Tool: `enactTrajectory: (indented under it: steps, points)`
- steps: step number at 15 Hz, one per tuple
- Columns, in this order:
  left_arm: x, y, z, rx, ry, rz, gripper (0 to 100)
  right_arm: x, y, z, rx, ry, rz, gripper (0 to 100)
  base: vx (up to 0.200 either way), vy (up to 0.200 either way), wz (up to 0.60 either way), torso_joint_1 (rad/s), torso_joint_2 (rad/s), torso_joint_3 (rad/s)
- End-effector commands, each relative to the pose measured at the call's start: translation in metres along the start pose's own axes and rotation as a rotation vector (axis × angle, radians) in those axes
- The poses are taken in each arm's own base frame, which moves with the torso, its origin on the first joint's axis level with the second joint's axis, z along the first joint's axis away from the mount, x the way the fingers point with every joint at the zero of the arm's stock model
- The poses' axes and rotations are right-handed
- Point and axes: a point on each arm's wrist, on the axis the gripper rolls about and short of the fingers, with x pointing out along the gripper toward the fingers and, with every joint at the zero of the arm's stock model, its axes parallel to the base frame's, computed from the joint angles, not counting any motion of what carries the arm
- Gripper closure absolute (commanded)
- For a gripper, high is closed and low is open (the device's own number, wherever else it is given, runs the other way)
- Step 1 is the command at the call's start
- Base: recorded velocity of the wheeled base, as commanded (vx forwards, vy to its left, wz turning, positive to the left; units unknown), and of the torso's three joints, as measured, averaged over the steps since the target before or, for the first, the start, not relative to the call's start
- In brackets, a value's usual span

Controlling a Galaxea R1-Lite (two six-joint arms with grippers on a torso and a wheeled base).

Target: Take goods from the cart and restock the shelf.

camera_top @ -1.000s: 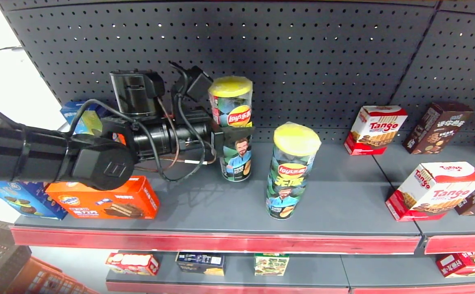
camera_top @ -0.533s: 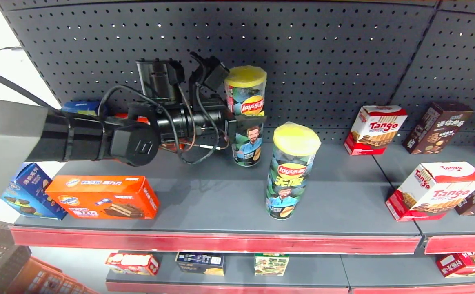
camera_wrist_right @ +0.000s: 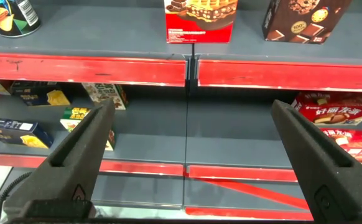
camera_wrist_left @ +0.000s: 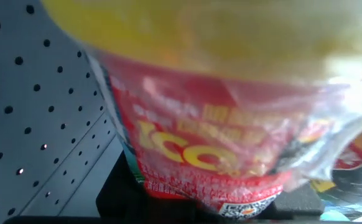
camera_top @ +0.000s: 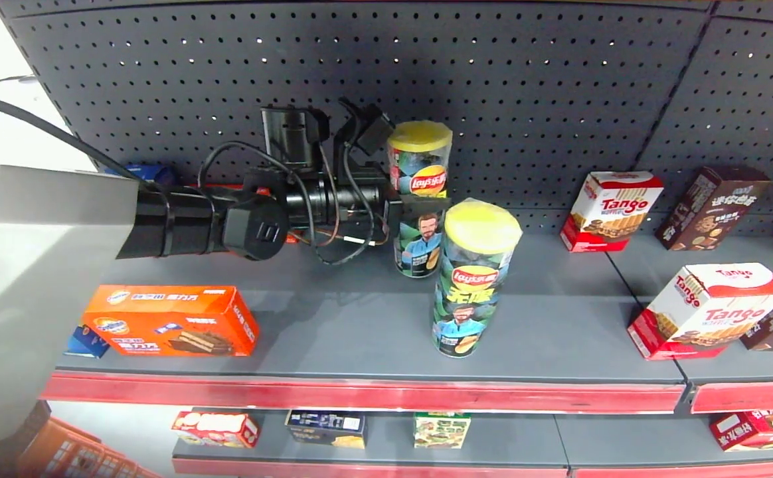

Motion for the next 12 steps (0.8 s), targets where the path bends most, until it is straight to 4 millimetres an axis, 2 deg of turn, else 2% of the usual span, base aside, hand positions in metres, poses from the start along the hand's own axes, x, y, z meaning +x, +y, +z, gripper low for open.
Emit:
enactTrajectory:
  steps: [1,12]
  points:
    - [0.006,0.004,-0.007,-0.005,0.004,-0.004,100,0.0,0.0,0.0,0.0,0.001,0.0,0,0.0,0.0,0.0,0.0,0.0,0.0]
    - [0.023,0.015,-0.03,-0.012,0.013,-0.009,100,0.0,0.0,0.0,0.0,0.0,0.0,0,0.0,0.0,0.0,0.0,0.0,0.0]
